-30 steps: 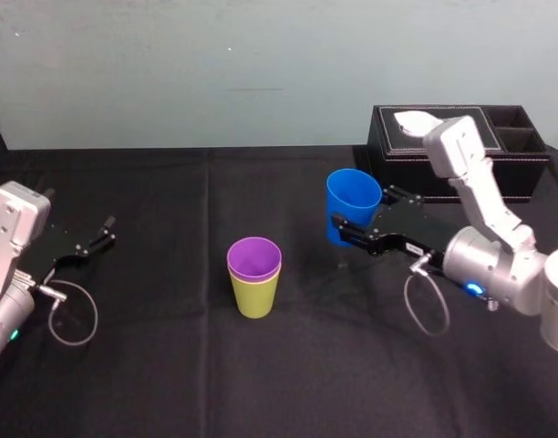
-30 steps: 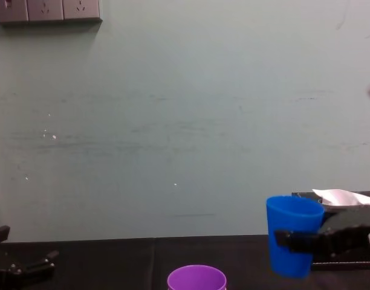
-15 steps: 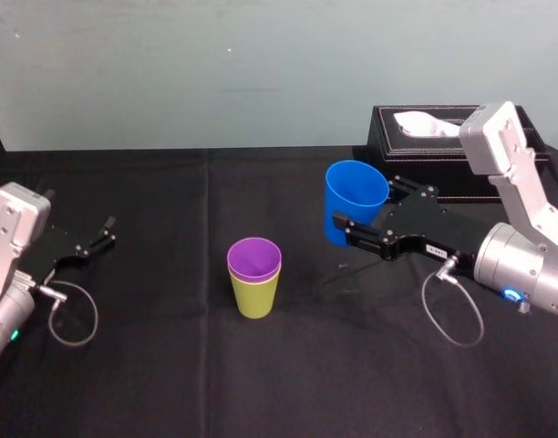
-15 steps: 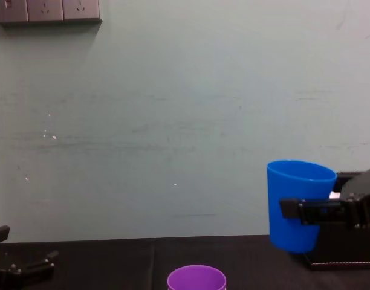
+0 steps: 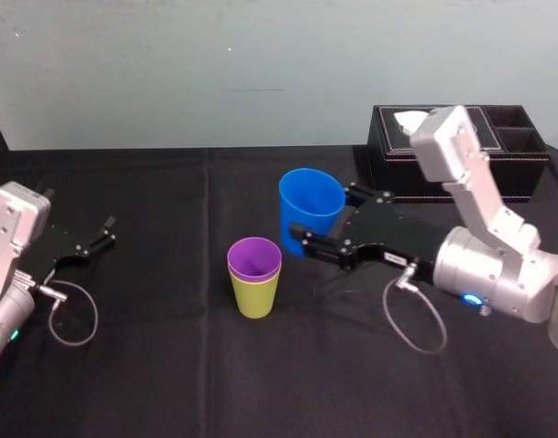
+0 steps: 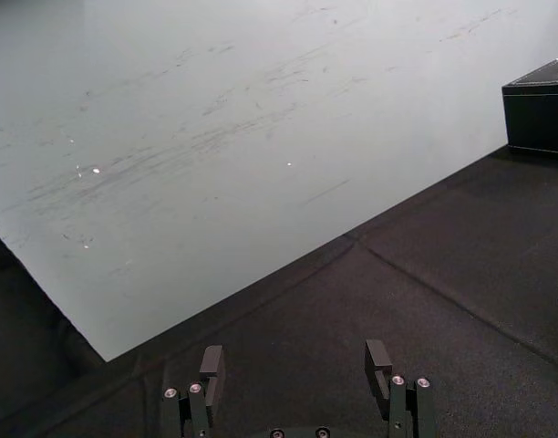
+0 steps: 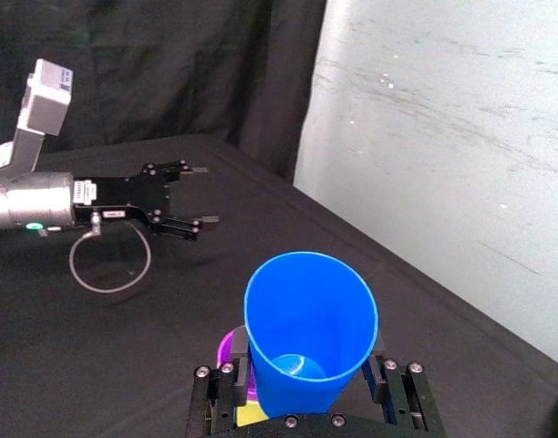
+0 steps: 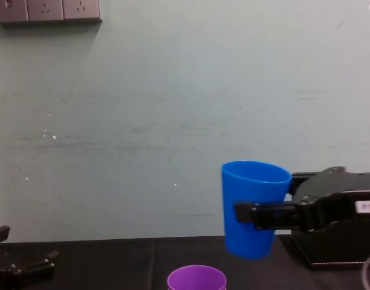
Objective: Stack the three plastic cups sequentially using one hand.
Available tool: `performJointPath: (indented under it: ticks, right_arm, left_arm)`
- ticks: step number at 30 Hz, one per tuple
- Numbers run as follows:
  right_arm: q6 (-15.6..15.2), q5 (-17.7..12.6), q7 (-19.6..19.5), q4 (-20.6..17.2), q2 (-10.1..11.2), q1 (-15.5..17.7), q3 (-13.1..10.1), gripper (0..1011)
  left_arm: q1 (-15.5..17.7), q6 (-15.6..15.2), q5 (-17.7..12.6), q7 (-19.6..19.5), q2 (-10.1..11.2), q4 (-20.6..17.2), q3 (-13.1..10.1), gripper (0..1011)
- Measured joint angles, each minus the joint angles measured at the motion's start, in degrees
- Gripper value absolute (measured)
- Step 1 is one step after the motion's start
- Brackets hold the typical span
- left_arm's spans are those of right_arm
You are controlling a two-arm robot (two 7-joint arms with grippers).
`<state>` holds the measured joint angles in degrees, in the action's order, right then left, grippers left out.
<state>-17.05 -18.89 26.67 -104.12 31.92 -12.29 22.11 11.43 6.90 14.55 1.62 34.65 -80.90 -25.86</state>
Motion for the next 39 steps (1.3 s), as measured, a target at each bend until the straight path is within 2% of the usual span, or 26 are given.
performJointPath:
  ticks: [6,13,39]
  right_arm:
    - [-0.2,0.8,-0.7,1.2,-1.3,-1.7,2.3,729]
    - [-0.4,1.5,-1.3,2.6,-2.4,-2.9,4.0,730]
    - [-0.7,3.8,-1.5,7.2,-6.0,-5.9,7.4,729]
  left_arm:
    - [0.0,0.0,0.0,0.0,0.0,0.0,0.0,1010]
    - [0.0,0.0,0.0,0.0,0.0,0.0,0.0,1010]
    - [0.0,0.0,0.0,0.0,0.0,0.0,0.0,1010]
